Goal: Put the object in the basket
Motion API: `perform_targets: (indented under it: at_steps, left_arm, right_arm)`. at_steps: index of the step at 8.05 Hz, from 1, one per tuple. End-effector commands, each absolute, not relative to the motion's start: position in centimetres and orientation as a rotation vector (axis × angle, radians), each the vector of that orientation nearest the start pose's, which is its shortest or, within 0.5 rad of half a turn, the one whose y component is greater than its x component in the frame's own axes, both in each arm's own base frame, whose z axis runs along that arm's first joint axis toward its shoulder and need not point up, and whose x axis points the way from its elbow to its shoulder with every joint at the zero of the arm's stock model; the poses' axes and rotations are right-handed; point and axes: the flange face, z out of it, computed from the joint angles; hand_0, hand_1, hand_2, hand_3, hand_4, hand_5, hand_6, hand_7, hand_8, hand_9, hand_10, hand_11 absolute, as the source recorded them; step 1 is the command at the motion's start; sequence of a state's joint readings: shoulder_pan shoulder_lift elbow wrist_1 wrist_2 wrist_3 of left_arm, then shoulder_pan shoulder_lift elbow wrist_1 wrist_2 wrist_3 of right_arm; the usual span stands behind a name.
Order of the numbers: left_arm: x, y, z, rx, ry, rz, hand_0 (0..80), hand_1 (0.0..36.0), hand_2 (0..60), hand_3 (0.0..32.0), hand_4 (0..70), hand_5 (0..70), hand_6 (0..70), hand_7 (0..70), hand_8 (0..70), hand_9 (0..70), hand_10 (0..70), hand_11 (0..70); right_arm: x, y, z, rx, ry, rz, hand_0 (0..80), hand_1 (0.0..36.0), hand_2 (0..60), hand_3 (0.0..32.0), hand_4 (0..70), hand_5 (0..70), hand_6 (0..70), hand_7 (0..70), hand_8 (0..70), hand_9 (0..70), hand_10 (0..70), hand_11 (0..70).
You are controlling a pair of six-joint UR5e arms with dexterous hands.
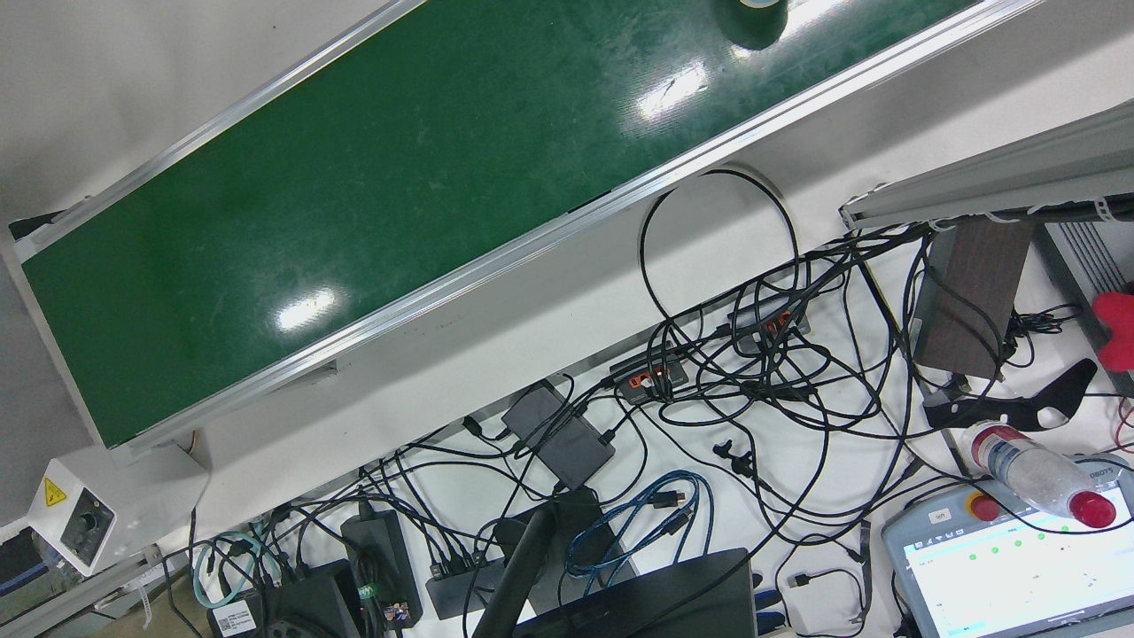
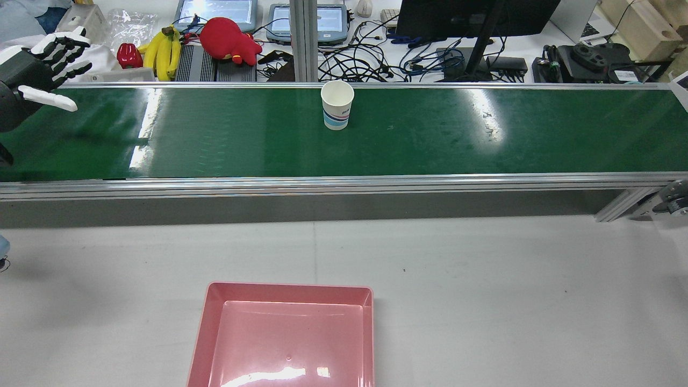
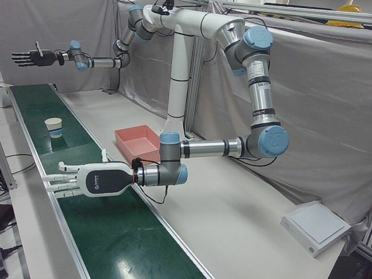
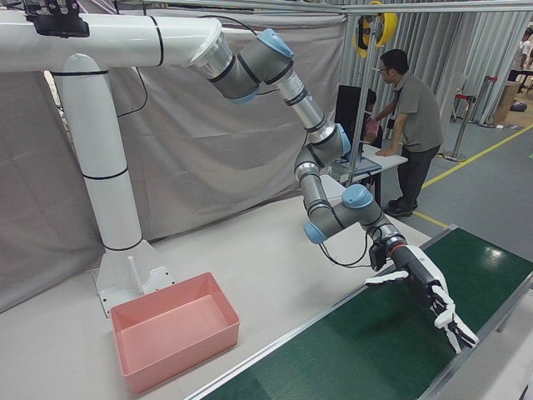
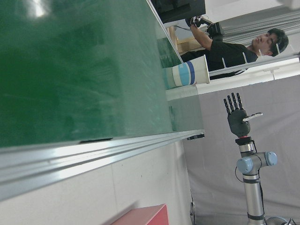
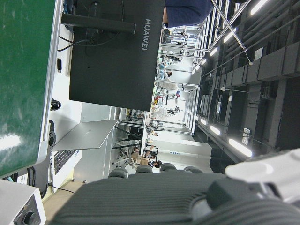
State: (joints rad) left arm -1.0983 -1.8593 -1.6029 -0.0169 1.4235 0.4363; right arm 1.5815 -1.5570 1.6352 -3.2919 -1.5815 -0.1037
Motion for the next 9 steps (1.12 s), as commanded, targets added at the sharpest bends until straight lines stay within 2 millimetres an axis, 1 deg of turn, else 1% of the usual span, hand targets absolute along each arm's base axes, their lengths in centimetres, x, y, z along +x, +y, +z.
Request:
perform_targets:
  at_steps: [1, 6, 8, 9]
  left_arm:
    - [15.1, -61.8, 50.9, 0.077, 2.275, -1.523, 52.9, 12.9, 0.0, 8.0, 0.0, 41.3, 1.9, 1.9, 2.0, 0.6, 5.2, 9.3]
    - [15.2, -61.8, 50.9, 0.07, 2.277, -1.523, 53.4, 13.0, 0.0, 7.4, 0.0, 40.5, 2.1, 2.0, 2.5, 1.2, 5.3, 9.5]
    - [15.4, -62.2, 50.1, 0.063, 2.32, -1.499, 52.3, 13.8, 0.0, 7.2, 0.0, 42.3, 1.9, 2.0, 2.6, 1.2, 5.7, 10.1]
    - [15.5, -62.2, 50.0, 0.069, 2.326, -1.494, 52.3, 13.9, 0.0, 7.0, 0.0, 42.2, 1.9, 2.0, 2.6, 1.3, 5.6, 10.0]
  right_arm:
    - [13.7, -48.8, 66.3, -0.112, 2.189, -2.353, 0.0, 0.0, 0.0, 0.0, 0.0, 0.0, 0.0, 0.0, 0.0, 0.0, 0.0, 0.0]
    - [13.7, -48.8, 66.3, -0.112, 2.189, -2.353, 0.0, 0.0, 0.0, 0.0, 0.0, 0.0, 0.0, 0.0, 0.0, 0.0, 0.0, 0.0]
    - [13.7, -48.8, 66.3, -0.113, 2.19, -2.354, 0.0, 0.0, 0.0, 0.0, 0.0, 0.0, 0.0, 0.0, 0.0, 0.0, 0.0, 0.0]
    - [13.7, -48.8, 66.3, -0.113, 2.19, -2.354, 0.0, 0.0, 0.0, 0.0, 0.0, 0.0, 0.0, 0.0, 0.0, 0.0, 0.0, 0.0]
